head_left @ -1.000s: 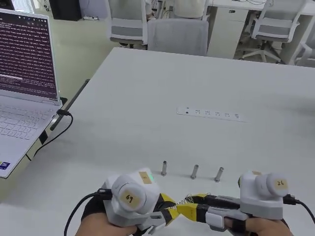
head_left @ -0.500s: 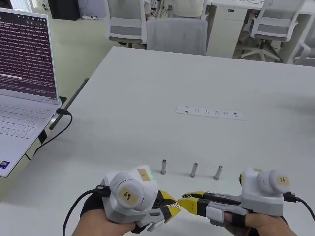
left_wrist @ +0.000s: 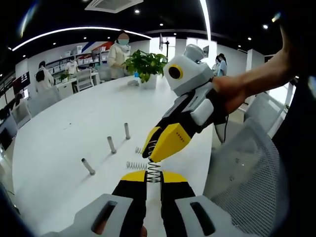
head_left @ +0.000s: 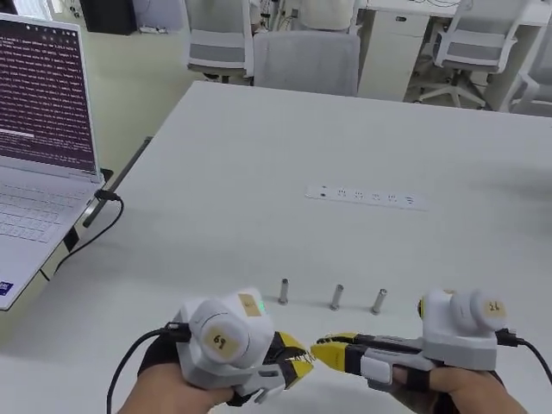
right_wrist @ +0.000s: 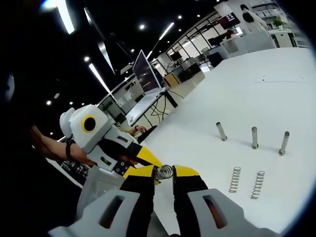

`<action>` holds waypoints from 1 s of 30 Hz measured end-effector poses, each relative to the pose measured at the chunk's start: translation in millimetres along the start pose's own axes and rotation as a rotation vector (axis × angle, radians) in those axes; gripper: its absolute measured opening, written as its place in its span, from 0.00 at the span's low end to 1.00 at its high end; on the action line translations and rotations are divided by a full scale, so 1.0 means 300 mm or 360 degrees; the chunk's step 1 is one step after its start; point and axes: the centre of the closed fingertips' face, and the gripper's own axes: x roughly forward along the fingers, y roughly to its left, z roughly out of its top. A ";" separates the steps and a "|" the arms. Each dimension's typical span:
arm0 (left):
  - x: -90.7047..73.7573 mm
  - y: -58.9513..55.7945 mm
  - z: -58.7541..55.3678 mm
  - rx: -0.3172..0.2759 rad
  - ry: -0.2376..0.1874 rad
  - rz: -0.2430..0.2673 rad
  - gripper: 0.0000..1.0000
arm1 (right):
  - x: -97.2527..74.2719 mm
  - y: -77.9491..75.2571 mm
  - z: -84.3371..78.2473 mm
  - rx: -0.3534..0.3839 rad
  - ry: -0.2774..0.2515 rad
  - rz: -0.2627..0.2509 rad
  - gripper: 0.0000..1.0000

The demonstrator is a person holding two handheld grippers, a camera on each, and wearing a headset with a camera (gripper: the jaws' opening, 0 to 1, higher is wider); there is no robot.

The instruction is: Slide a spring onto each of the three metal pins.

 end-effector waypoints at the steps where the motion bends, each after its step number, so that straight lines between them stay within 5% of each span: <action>1: 0.000 -0.001 0.002 -0.0003 0.0000 0.0001 0.02 | -0.001 -0.001 0.000 -0.0011 0.0011 -0.0002 0.11; 20: 0.022 0.000 -0.001 0.0011 -0.0006 -0.0001 0.03 | 0.011 0.027 0.022 -0.0052 0.0057 0.0009 0.08; 30: 0.024 -0.010 -0.002 0.0033 -0.0010 -0.0032 0.02 | 0.005 0.034 0.006 -0.0295 0.0212 0.0017 0.09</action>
